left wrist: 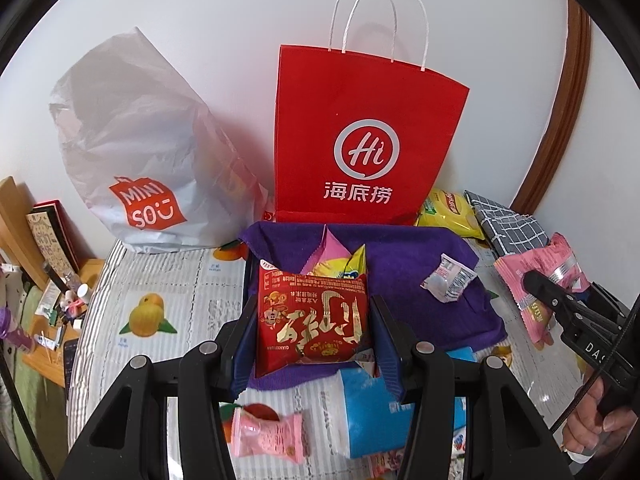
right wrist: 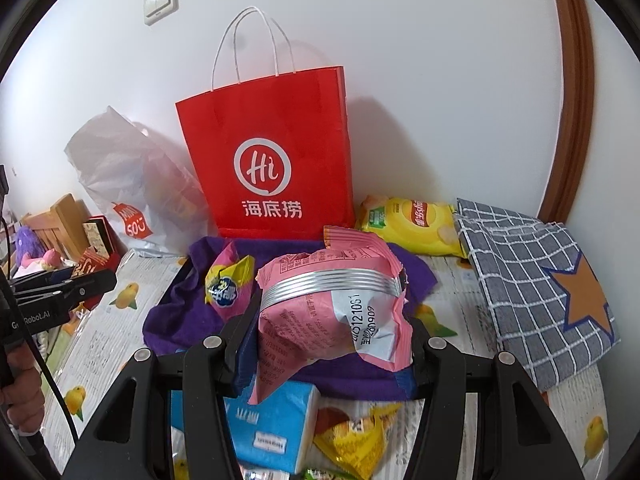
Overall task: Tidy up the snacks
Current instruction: 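Carry the red packet with the left tool while the right carries the pink bag over the purple towel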
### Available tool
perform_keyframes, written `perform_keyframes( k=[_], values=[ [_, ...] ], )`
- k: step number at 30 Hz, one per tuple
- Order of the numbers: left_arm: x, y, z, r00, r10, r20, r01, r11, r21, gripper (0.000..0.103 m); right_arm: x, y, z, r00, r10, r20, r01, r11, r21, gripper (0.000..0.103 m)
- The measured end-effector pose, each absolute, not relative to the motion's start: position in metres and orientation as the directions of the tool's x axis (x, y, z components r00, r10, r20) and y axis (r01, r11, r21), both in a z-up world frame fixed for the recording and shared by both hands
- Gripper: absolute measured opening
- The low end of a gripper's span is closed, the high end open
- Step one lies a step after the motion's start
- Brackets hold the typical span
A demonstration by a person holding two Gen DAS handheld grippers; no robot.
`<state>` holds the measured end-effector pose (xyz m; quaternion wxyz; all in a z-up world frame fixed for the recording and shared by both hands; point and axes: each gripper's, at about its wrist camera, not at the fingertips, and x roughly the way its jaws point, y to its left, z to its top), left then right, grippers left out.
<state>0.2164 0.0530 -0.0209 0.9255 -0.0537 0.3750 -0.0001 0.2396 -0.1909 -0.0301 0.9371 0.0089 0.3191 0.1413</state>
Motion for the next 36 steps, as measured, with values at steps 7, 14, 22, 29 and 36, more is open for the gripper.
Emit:
perform_keyframes(
  k=[7,14,22,29,36],
  values=[
    [0.241,0.057,-0.022,0.715,-0.033,-0.699,-0.042,0.995,-0.090,0.050,0.267,-0.184,-0.035,0.751,0.271,-0.602,-0.255,0.960,0.113,0.055],
    [0.267,0.068,-0.016,0.719,-0.012,-0.695,-0.075,0.993,-0.094,0.050,0.297,-0.182,-0.028,0.762,0.270,-0.588,-0.249,0.961,0.119,0.055],
    [0.298,0.071,-0.040,0.682,-0.030,-0.731,-0.091,0.988,-0.125,0.050,0.329,-0.171,-0.044,0.734,0.301,-0.609,-0.274,0.952,0.139,0.055],
    [0.315,0.068,-0.072,0.621,-0.044,-0.782,-0.088,0.988,-0.125,0.050,0.348,-0.165,-0.079,0.671,0.273,-0.689,-0.278,0.955,0.108,0.055],
    [0.320,0.066,-0.083,0.578,-0.024,-0.816,-0.097,0.991,-0.097,0.050,0.355,-0.157,-0.106,0.593,0.274,-0.757,-0.320,0.943,0.091,0.055]
  ],
)
